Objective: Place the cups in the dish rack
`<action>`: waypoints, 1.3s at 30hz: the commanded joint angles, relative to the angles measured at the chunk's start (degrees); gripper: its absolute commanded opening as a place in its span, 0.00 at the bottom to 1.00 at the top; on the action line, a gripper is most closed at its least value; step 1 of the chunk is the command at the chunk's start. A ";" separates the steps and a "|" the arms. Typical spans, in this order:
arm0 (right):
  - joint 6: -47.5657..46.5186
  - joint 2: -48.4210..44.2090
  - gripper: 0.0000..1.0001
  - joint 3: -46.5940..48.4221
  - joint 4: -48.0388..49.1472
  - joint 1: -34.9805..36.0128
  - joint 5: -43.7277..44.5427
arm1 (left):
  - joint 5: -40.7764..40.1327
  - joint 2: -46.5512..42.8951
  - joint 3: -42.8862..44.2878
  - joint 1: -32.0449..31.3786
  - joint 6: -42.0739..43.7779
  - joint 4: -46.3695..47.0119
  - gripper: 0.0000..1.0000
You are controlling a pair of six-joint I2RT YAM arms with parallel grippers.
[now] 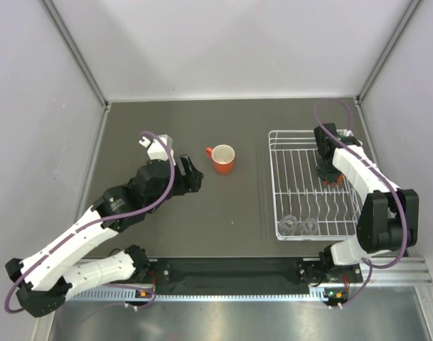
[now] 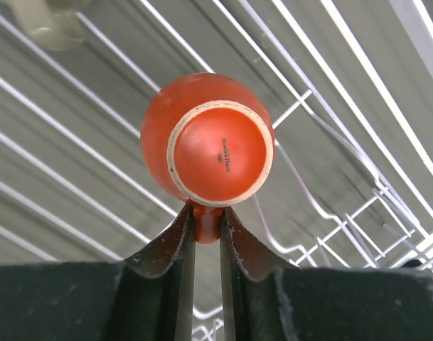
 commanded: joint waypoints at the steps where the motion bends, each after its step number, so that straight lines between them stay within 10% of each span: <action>1: 0.06 1.83 0.00 -0.83 4.75 -1.27 4.19 | 0.89 2.07 4.14 -0.19 6.54 0.64 0.77; 12: -1.70 6.68 0.00 -1.72 9.94 -2.15 5.51 | 3.53 1.55 3.63 -0.19 6.56 1.17 0.75; 39: -7.23 -7.55 0.62 0.29 2.66 -1.19 -5.64 | -3.31 3.03 7.66 -0.10 3.57 -8.05 0.77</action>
